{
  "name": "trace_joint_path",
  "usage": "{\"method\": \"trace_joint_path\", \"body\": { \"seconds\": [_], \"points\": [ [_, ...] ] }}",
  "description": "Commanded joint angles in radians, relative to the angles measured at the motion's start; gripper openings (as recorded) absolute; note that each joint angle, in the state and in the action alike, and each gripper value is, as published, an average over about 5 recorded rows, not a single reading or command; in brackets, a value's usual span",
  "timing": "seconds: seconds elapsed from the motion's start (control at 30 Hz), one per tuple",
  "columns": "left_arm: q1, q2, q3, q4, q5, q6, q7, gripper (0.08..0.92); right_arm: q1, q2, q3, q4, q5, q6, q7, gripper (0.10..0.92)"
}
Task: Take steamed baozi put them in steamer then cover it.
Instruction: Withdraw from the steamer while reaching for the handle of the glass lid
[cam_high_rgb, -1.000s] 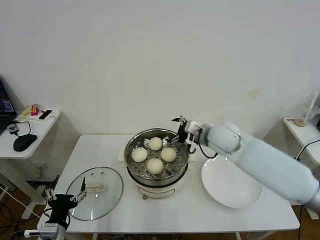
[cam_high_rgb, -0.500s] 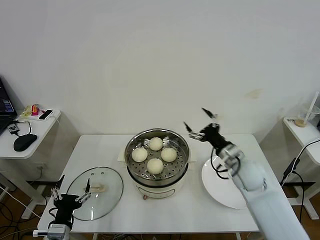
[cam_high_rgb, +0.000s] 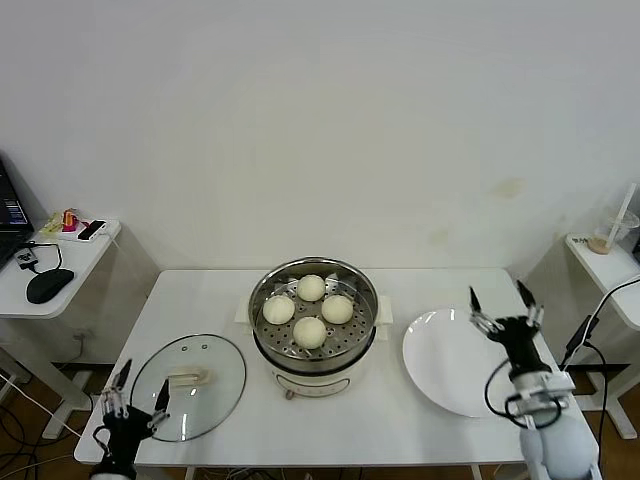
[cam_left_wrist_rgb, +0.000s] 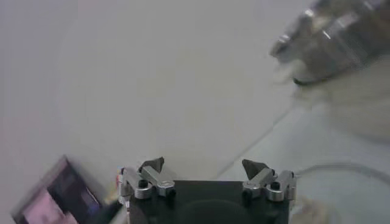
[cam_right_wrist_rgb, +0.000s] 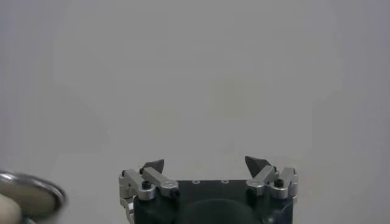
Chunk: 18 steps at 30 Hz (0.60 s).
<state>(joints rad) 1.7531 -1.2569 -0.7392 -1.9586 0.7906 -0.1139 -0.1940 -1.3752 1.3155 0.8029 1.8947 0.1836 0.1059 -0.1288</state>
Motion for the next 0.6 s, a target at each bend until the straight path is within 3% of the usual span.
{"method": "trace_joint_path", "body": {
  "seconds": [0.03, 0.6],
  "points": [
    [0.009, 0.021, 0.021, 0.065, 0.618, -0.016, -0.043, 0.823, -0.164, 0.076, 0.15, 0.045, 0.025, 0.002, 0.023, 0.823],
    [-0.21, 0.07, 0.129, 0.265, 0.605, 0.035, 0.025, 0.823, -0.24, 0.102, 0.159, 0.076, 0.009, -0.002, 0.042, 0.823]
  ]
}}
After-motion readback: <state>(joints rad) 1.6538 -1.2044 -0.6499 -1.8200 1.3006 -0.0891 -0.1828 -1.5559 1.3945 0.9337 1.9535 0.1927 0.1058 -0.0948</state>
